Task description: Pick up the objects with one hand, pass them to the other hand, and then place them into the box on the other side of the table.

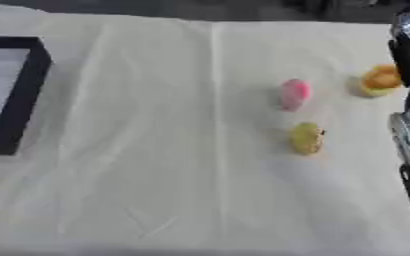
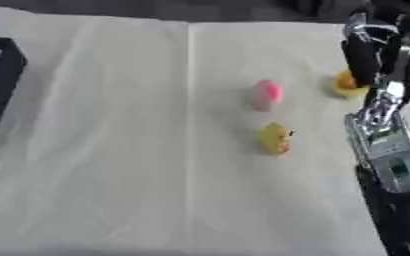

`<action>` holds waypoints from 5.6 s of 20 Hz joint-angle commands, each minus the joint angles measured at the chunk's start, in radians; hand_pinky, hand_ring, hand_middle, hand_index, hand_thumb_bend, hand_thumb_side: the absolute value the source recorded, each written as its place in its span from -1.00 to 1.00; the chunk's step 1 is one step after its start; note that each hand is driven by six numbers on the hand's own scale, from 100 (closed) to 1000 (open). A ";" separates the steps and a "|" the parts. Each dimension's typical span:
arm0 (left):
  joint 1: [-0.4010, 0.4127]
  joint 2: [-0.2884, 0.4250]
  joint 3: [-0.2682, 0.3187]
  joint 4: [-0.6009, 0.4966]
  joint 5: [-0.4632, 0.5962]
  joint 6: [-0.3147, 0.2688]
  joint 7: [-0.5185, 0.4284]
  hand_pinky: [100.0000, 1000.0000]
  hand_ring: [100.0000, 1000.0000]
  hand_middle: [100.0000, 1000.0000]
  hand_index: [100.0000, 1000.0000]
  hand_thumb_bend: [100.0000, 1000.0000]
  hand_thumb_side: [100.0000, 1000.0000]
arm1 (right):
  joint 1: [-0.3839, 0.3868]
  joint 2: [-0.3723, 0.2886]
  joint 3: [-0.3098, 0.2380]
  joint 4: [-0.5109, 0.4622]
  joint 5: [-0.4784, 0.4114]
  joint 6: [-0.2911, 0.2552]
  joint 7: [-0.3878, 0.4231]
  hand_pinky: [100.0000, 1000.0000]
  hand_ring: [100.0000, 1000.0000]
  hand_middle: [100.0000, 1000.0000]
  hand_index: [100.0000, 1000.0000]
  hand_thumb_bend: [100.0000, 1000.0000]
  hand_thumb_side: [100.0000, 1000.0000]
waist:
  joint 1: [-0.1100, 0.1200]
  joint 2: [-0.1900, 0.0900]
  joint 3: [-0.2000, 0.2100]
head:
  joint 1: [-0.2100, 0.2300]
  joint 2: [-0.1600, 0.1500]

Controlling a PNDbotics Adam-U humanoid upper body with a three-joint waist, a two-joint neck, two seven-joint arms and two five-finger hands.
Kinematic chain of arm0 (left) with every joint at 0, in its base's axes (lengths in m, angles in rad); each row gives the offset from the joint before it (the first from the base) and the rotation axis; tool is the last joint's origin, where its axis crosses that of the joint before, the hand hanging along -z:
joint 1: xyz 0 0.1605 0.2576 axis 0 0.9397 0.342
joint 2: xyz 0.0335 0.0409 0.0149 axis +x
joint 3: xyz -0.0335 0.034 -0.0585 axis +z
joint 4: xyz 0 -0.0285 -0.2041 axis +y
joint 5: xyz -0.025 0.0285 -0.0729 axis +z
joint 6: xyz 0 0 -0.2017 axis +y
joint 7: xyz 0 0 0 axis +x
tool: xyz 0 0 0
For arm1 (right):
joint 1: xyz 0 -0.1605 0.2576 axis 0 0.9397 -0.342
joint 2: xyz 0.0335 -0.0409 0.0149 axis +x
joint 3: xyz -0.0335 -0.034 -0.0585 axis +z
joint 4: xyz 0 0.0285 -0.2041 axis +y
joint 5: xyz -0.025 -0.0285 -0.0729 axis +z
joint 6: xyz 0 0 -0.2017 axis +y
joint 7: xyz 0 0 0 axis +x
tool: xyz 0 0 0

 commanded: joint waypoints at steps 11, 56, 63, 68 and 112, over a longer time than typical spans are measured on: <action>-0.002 0.010 0.005 -0.018 -0.007 0.003 -0.004 0.82 0.42 0.61 0.81 -0.33 0.60 | 0.008 -0.054 0.010 -0.016 0.003 0.020 0.040 0.32 0.24 0.35 0.43 -1.00 -0.20 | 0.002 -0.019 -0.001 | 0.000 -0.010; 0.006 0.037 0.001 -0.018 -0.017 0.015 -0.010 0.83 0.41 0.62 0.82 -0.38 0.63 | -0.050 -0.725 0.140 0.213 0.710 0.118 1.322 0.78 0.82 0.74 0.79 -0.07 -0.98 | -0.016 -0.011 -0.004 | -0.049 -0.021; -0.006 0.036 -0.001 -0.018 -0.018 0.010 -0.014 0.83 0.41 0.62 0.82 -0.39 0.63 | -0.129 -0.723 0.169 0.406 0.769 0.089 1.309 0.78 0.81 0.72 0.79 -0.10 -0.99 | -0.004 0.010 0.006 | -0.075 -0.042; -0.011 0.033 -0.003 -0.018 -0.019 0.010 -0.016 0.83 0.41 0.62 0.82 -0.40 0.64 | -0.197 -0.700 0.184 0.541 0.801 0.079 1.281 0.77 0.79 0.71 0.79 -0.10 -0.98 | 0.001 0.023 0.016 | -0.082 -0.055; -0.027 0.023 -0.013 -0.018 -0.038 0.018 -0.022 0.83 0.41 0.62 0.81 -0.46 0.67 | -0.336 -0.600 0.191 0.767 0.814 0.082 1.054 0.62 0.33 -0.17 -0.15 -0.55 -1.00 | -0.017 0.072 0.050 | -0.096 -0.083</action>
